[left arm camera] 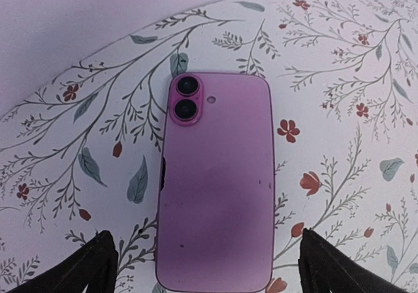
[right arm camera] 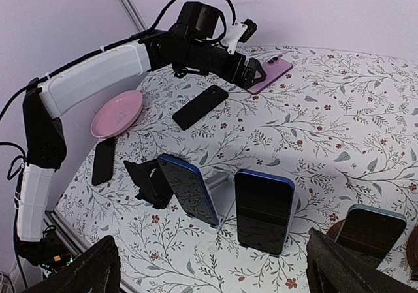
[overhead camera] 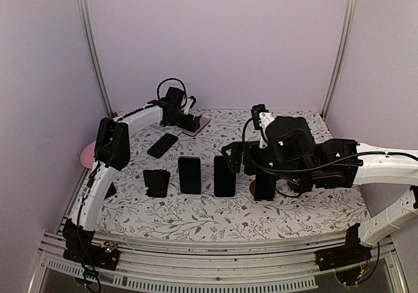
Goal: Place the phone on the phone stand
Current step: Move the phone to the center of the board.
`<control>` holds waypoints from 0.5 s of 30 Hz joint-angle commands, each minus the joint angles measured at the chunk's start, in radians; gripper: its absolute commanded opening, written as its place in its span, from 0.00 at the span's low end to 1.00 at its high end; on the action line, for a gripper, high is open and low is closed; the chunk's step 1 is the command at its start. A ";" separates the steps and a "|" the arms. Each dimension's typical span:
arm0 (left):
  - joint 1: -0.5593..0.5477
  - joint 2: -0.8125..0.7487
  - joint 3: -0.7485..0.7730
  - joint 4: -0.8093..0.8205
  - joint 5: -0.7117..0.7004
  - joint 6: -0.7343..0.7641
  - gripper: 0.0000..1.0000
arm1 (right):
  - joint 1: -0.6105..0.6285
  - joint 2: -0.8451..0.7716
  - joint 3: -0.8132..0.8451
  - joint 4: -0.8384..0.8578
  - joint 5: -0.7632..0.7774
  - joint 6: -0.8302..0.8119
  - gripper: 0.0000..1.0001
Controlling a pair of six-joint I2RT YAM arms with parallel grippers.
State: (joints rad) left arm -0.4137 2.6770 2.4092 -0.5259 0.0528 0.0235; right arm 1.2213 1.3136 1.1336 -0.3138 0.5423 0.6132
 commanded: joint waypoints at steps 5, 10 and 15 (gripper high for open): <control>-0.011 0.105 0.037 -0.037 0.022 -0.013 0.97 | -0.009 0.005 0.021 0.006 0.015 -0.008 0.99; -0.024 0.129 0.044 -0.044 -0.001 -0.007 0.97 | -0.011 0.005 0.019 0.004 0.018 -0.005 0.99; -0.031 0.135 0.042 -0.058 -0.050 -0.019 0.90 | -0.011 0.009 0.018 0.004 0.015 0.000 0.99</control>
State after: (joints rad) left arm -0.4232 2.7586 2.4493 -0.5282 0.0353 0.0151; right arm 1.2160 1.3151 1.1339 -0.3141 0.5442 0.6121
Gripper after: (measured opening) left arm 0.929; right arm 0.989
